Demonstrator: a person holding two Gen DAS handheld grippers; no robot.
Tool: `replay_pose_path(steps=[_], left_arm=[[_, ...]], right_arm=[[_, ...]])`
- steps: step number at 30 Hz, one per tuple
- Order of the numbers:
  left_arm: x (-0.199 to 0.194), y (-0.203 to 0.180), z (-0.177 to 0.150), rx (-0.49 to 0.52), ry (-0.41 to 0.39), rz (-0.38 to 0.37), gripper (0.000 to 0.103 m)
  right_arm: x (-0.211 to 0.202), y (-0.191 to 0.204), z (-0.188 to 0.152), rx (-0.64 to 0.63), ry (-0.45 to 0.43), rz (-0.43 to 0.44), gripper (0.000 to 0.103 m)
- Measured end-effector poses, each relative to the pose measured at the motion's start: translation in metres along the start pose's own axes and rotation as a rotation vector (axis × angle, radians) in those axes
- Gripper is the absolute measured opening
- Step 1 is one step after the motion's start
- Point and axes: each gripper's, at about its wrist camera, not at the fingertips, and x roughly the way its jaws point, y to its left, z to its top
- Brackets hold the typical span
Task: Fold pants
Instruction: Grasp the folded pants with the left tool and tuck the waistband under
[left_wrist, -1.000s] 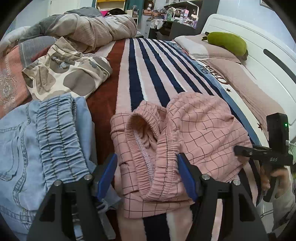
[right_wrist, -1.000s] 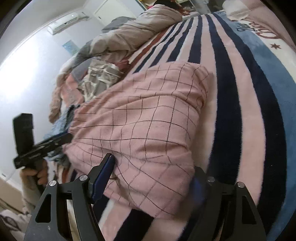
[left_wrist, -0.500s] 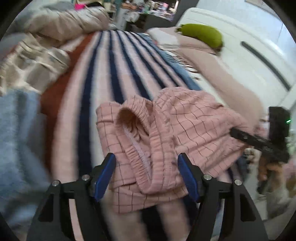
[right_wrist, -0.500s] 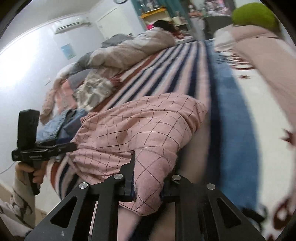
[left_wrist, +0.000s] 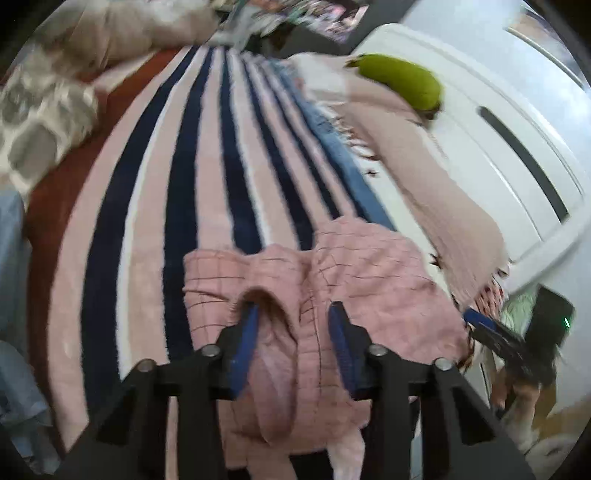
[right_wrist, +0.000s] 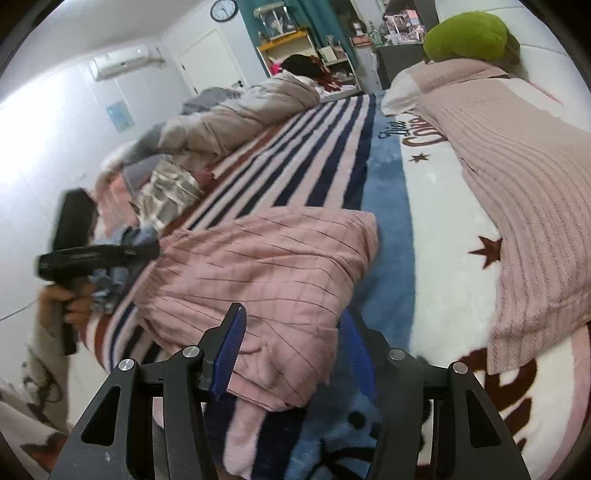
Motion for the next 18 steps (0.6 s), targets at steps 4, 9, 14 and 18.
replay_pose_path(steps=[4, 9, 14, 18], left_arm=[[0.014, 0.008, 0.004, -0.062, 0.007, -0.061, 0.032], [0.009, 0.008, 0.013, -0.024, -0.051, 0.025, 0.002], [0.004, 0.028, 0.022, -0.024, -0.068, 0.066, 0.002], [0.016, 0.038, 0.018, 0.006, -0.044, 0.125, 0.002]], right_arm=[[0.003, 0.005, -0.005, -0.021, 0.009, 0.020, 0.050], [0.007, 0.004, -0.006, -0.013, 0.006, 0.026, 0.050], [0.009, 0.002, -0.003, 0.004, 0.007, 0.036, 0.050], [0.014, 0.007, 0.000, -0.004, 0.011, 0.027, 0.050]])
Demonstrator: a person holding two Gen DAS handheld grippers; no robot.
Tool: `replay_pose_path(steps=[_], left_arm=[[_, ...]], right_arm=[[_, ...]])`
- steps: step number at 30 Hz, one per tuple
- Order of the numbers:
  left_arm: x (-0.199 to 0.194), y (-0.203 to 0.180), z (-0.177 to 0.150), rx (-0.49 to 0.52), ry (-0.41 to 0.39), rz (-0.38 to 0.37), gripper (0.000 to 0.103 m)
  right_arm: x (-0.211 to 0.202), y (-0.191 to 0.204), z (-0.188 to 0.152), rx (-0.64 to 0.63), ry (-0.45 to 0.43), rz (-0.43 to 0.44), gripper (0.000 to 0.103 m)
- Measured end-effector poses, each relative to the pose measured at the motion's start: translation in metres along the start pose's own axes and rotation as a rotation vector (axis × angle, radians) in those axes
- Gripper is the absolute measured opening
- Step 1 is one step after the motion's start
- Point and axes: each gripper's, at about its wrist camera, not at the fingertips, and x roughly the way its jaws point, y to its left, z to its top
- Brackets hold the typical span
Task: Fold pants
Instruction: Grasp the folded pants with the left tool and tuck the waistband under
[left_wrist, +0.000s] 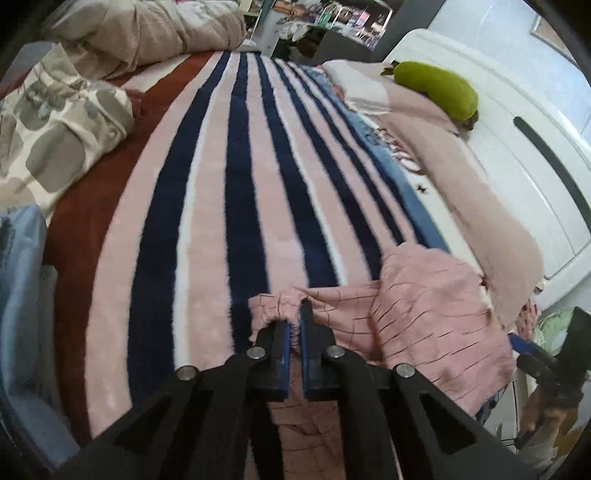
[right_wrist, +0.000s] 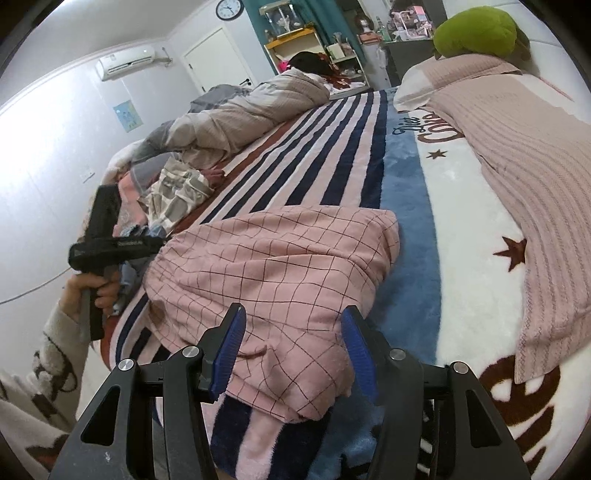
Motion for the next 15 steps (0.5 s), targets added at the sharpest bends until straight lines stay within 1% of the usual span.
replay_pose_path(steps=[2, 4, 5, 6, 7, 8, 9, 10, 11, 12, 14, 15], left_arm=[[0.002, -0.002, -0.002, 0.009, 0.020, 0.004, 0.003], [-0.011, -0.008, -0.005, 0.038, 0.003, -0.003, 0.007], [-0.021, -0.013, -0.008, 0.051, -0.011, -0.014, 0.021], [-0.031, -0.019, -0.011, 0.069, -0.039, -0.027, 0.043], [-0.039, -0.026, -0.015, 0.097, -0.064, -0.040, 0.050], [-0.043, -0.032, -0.021, 0.125, -0.064, -0.045, 0.051], [-0.043, -0.042, -0.028, 0.167, -0.035, -0.042, 0.051], [-0.043, -0.046, -0.032, 0.175, -0.023, -0.042, 0.049], [-0.042, -0.049, -0.041, 0.171, 0.001, -0.067, 0.044], [-0.041, -0.051, -0.047, 0.163, 0.014, -0.091, 0.032], [-0.041, -0.055, -0.061, 0.155, 0.024, -0.143, 0.017], [-0.042, -0.058, -0.067, 0.166, 0.020, -0.156, 0.012]], right_arm=[[0.001, 0.004, 0.001, -0.016, 0.002, -0.011, 0.050], [0.002, 0.007, 0.003, -0.038, 0.002, -0.024, 0.050], [0.003, 0.009, 0.004, -0.045, 0.000, -0.025, 0.050], [0.003, 0.010, 0.006, -0.046, -0.001, -0.017, 0.051], [0.004, 0.011, 0.007, -0.046, -0.001, -0.009, 0.050], [0.005, 0.012, 0.008, -0.046, -0.002, -0.001, 0.050], [0.006, 0.014, 0.008, -0.048, -0.004, 0.007, 0.050], [0.006, 0.016, 0.008, -0.050, -0.006, 0.014, 0.050], [0.007, 0.018, 0.008, -0.049, -0.008, 0.022, 0.050], [0.007, 0.018, 0.007, -0.048, -0.009, 0.030, 0.050], [0.007, 0.020, 0.006, -0.048, -0.008, 0.042, 0.050], [0.007, 0.021, 0.005, -0.051, -0.007, 0.042, 0.050]])
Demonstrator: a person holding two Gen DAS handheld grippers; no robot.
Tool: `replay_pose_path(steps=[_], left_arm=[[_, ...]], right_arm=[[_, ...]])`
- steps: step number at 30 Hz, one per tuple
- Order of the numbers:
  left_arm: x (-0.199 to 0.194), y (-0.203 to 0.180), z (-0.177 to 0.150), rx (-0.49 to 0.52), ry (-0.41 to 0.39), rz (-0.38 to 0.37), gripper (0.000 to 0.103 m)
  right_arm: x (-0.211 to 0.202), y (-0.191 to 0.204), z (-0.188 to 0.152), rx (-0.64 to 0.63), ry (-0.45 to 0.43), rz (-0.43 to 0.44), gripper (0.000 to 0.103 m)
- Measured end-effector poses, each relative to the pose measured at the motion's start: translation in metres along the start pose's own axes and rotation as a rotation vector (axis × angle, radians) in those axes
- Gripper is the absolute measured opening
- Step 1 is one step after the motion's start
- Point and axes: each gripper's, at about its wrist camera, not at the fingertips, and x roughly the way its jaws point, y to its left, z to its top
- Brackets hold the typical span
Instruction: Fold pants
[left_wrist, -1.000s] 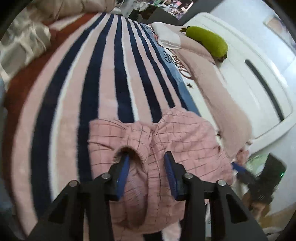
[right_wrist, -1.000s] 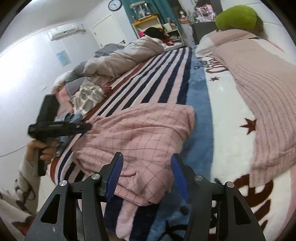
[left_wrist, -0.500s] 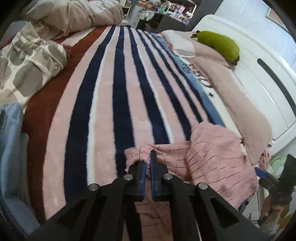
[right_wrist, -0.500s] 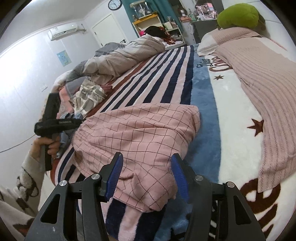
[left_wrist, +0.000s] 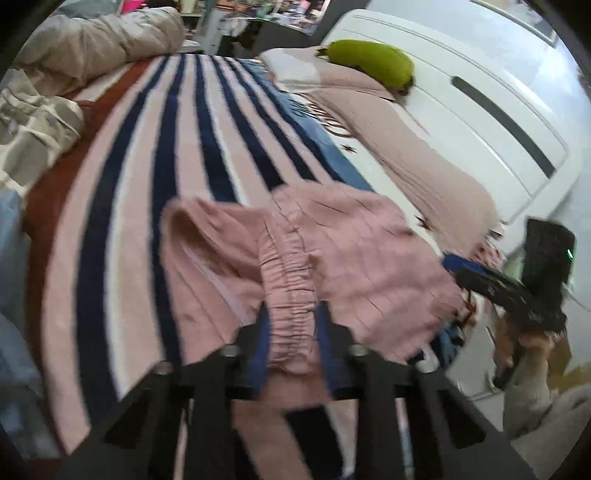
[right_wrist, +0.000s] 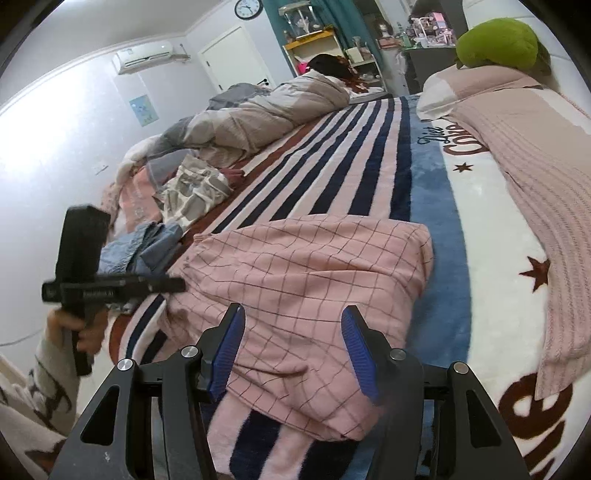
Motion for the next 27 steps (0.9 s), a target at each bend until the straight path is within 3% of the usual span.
replay_pose_path(steps=[4, 10, 12, 15, 21, 27], left_arm=[[-0.002, -0.026, -0.021, 0.078, -0.050, -0.024, 0.008], [0.008, -0.042, -0.028, 0.136, 0.002, -0.061, 0.010], [0.003, -0.043, -0.024, 0.155, 0.004, -0.071, 0.026], [-0.014, -0.040, -0.009, 0.142, -0.045, -0.084, 0.031], [-0.023, -0.019, 0.037, 0.123, -0.115, -0.001, 0.031], [0.010, 0.009, 0.060, 0.133, -0.049, 0.107, 0.017]], right_arm=[[-0.003, 0.001, -0.001, 0.003, 0.003, -0.001, 0.050], [-0.008, 0.000, -0.006, 0.010, 0.007, -0.008, 0.050], [-0.010, -0.002, -0.007, 0.015, 0.005, -0.009, 0.050], [-0.012, -0.004, -0.007, 0.017, 0.000, -0.010, 0.050], [-0.013, -0.005, -0.005, 0.016, -0.016, 0.006, 0.050], [-0.011, -0.008, -0.006, 0.029, -0.027, 0.034, 0.051]])
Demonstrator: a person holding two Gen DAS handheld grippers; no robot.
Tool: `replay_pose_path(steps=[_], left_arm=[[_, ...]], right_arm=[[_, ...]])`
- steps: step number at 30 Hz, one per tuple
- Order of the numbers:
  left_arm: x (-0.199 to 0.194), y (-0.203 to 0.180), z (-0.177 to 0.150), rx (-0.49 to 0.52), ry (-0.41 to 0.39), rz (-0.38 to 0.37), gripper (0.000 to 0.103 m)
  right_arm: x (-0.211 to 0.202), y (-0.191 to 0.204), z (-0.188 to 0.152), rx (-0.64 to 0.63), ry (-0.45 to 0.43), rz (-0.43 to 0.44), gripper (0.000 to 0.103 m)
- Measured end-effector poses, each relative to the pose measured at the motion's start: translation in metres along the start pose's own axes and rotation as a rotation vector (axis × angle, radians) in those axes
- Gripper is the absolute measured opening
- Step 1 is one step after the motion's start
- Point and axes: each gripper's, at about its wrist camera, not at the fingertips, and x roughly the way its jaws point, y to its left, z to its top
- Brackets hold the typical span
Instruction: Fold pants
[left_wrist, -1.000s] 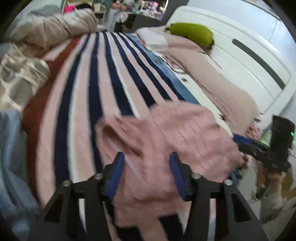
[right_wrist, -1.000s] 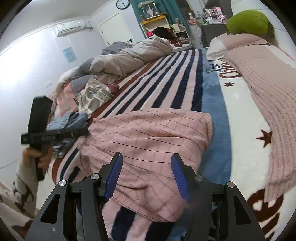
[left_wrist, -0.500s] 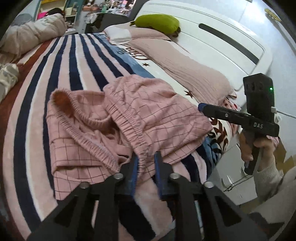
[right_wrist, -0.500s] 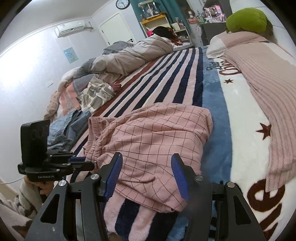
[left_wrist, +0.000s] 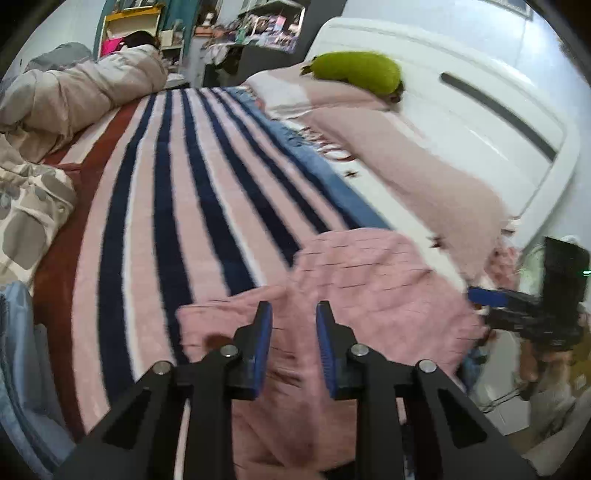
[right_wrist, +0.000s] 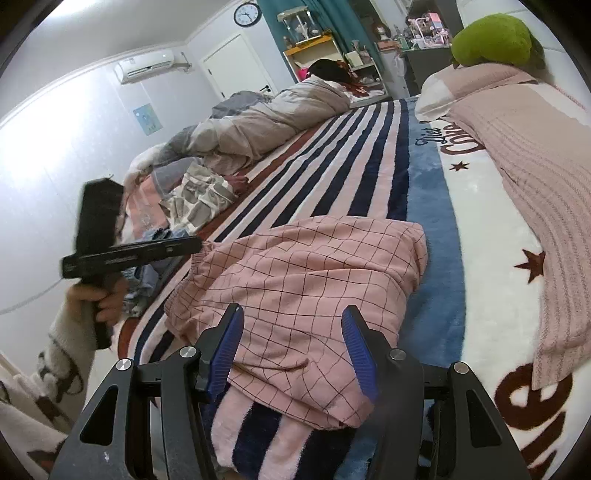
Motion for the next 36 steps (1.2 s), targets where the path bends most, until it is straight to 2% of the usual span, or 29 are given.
replay_pose_path(steps=[2, 6, 13, 16, 17, 18, 20, 22, 23, 26, 28, 31, 36], left_arm=[[0.012, -0.003, -0.002, 0.051, 0.040, 0.008, 0.011], [0.022, -0.023, -0.010, 0.131, 0.099, 0.008, 0.011], [0.020, -0.065, -0.020, 0.149, 0.089, -0.076, 0.011], [0.024, -0.078, -0.024, 0.203, 0.083, 0.000, 0.017], [0.025, -0.078, -0.025, 0.207, 0.082, 0.030, 0.027], [0.026, -0.075, -0.025, 0.196, 0.080, 0.057, 0.041], [0.028, -0.067, -0.026, 0.177, 0.072, 0.117, 0.054], [0.029, -0.059, -0.027, 0.158, 0.082, 0.111, 0.056], [0.032, -0.054, -0.028, 0.126, 0.101, 0.069, 0.056], [0.037, -0.052, -0.030, 0.095, 0.136, 0.016, 0.051], [0.037, -0.059, -0.032, 0.108, 0.137, -0.014, 0.032], [0.036, -0.068, -0.033, 0.135, 0.122, 0.001, 0.016], [0.020, -0.064, -0.032, 0.086, 0.079, -0.007, 0.015]], right_arm=[[0.002, -0.002, -0.001, 0.006, 0.007, 0.011, 0.051], [0.006, -0.004, -0.002, 0.012, 0.013, 0.020, 0.051], [0.005, -0.010, -0.001, 0.033, -0.003, 0.032, 0.051], [0.005, -0.011, -0.001, 0.034, -0.004, 0.034, 0.051], [0.004, -0.012, -0.002, 0.035, -0.004, 0.035, 0.051], [0.004, -0.012, -0.002, 0.035, -0.005, 0.037, 0.051], [0.002, -0.013, -0.003, 0.039, -0.007, 0.041, 0.051], [0.002, -0.015, -0.003, 0.045, -0.010, 0.045, 0.051], [0.001, -0.015, -0.004, 0.047, -0.011, 0.047, 0.051], [0.001, -0.016, -0.004, 0.054, -0.014, 0.050, 0.051], [0.001, -0.016, -0.004, 0.055, -0.016, 0.053, 0.051], [0.002, -0.018, -0.004, 0.059, -0.016, 0.055, 0.051], [0.001, -0.020, -0.004, 0.070, -0.017, 0.060, 0.051]])
